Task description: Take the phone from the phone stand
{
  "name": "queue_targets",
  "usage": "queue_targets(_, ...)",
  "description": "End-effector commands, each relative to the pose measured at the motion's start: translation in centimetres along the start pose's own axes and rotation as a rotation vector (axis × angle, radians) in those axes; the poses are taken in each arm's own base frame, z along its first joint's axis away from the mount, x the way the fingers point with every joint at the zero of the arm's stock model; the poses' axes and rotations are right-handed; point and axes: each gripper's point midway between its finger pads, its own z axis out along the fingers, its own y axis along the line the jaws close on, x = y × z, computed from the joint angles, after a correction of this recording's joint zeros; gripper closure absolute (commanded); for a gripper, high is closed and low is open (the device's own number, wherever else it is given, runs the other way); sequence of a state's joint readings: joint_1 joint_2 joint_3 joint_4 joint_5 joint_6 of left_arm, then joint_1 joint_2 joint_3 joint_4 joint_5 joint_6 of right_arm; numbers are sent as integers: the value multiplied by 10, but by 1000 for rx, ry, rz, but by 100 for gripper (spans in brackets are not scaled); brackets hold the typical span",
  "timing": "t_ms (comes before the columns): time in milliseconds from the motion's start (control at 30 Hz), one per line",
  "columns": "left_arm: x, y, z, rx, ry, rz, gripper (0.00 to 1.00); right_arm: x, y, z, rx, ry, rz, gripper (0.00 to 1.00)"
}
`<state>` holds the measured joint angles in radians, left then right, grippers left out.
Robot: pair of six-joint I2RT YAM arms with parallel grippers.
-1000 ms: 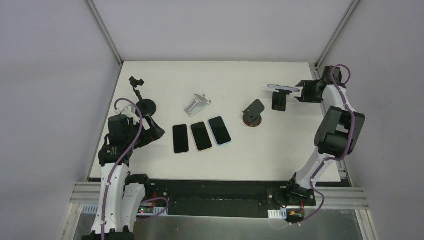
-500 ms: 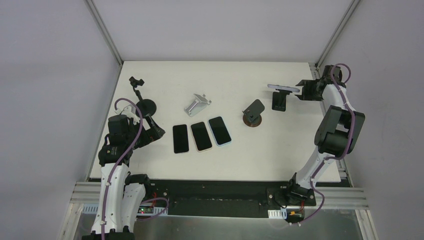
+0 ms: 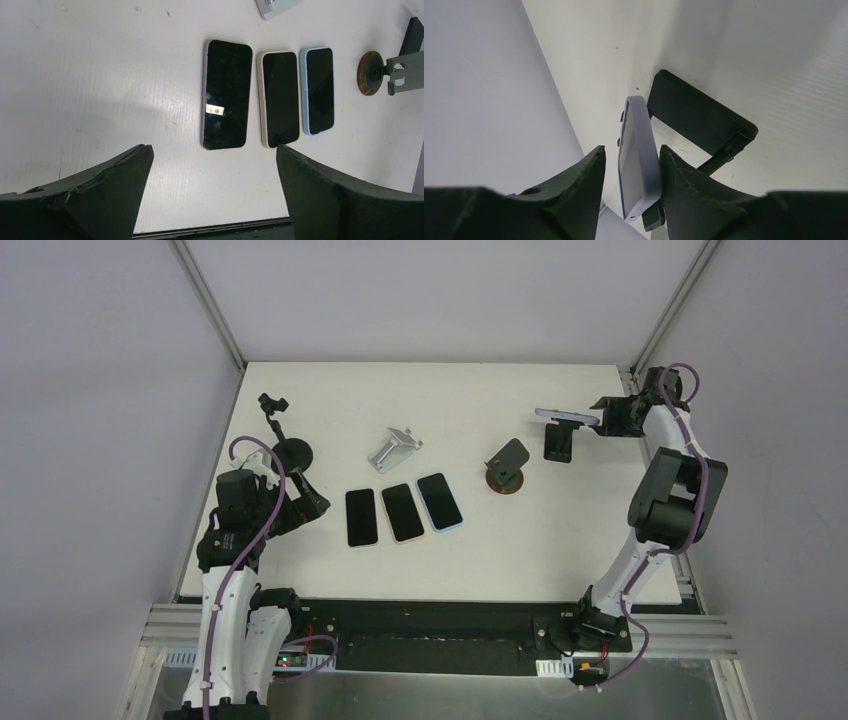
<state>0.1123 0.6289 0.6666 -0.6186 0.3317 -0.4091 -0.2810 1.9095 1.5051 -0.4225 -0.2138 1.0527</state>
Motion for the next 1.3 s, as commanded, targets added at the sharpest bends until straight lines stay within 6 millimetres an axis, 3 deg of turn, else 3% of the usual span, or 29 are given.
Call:
queue_targets(0, -6, -3, -2, 7, -12, -7, 0, 3, 12, 0, -19, -3, -30, 54)
queue_targets(100, -6, -3, -2, 8, -12, -7, 0, 4, 12, 2, -15, -3, -36, 55)
queue_targets(367, -6, -3, -1, 7, -8, -12, 0, 4, 14, 3, -15, -4, -57, 75)
queue_targets(567, -6, -3, -1, 7, -7, -16, 0, 2, 30, -16, -69, -37, -89, 88)
queue_targets(733, -6, -3, -1, 7, -7, -17, 0, 2, 57, -45, -179, -67, -86, 98)
queue_targets(1033, -6, -2, -1, 5, -7, -18, 0, 12, 108, -110, -401, -109, -140, 100)
queue_targets(1167, -6, -2, -1, 5, -5, -19, 0, 35, 127, -142, -501, -107, -255, 100)
queue_targets(1267, -6, -2, -1, 3, -6, -19, 0, 69, 136, -167, -583, -91, -423, 100)
